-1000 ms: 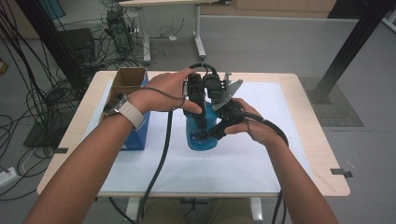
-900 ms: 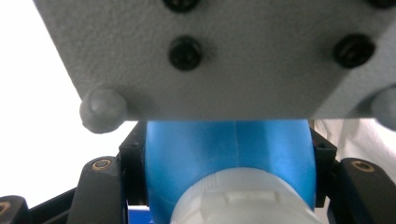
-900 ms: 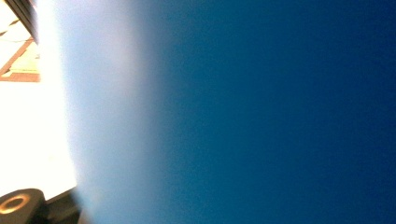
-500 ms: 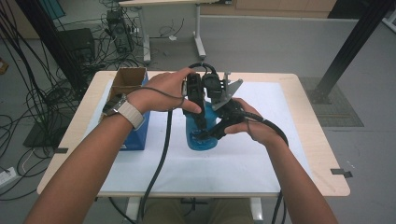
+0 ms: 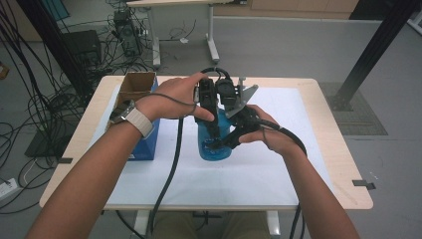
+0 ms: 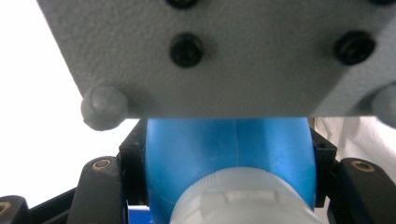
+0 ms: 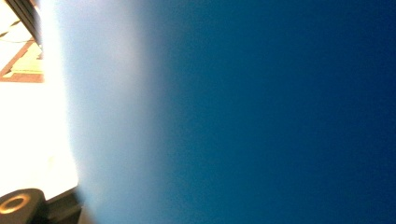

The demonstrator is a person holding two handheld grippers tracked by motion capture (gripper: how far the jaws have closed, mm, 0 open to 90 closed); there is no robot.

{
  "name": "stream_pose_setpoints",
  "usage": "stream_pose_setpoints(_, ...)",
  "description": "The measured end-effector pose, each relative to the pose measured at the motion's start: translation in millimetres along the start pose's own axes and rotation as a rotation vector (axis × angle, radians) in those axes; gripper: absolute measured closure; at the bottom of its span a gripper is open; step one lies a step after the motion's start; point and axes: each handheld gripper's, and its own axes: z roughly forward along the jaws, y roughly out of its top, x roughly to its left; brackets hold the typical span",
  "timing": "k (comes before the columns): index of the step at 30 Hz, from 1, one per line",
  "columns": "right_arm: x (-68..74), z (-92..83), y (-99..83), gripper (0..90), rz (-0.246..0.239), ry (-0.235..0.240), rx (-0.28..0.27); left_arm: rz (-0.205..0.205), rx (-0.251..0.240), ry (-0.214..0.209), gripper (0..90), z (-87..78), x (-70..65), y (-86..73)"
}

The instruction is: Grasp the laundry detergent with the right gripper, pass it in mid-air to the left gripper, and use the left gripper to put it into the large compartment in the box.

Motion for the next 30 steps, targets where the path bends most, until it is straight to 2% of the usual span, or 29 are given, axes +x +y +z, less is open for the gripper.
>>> stream_pose_setpoints(13, -0.6, -0.1, -0.8, 43.4, 0.006, 0.0, -0.001, 0.0, -0.001, 0.004, 38.0, 0.6, 0.6, 0.5)
stream_pose_setpoints(30, -0.2, -0.7, 1.1, 43.3, -0.011, -0.008, 0.0, -0.004, -0.003, 0.008, 38.0, -1.6, -1.5, 0.0)
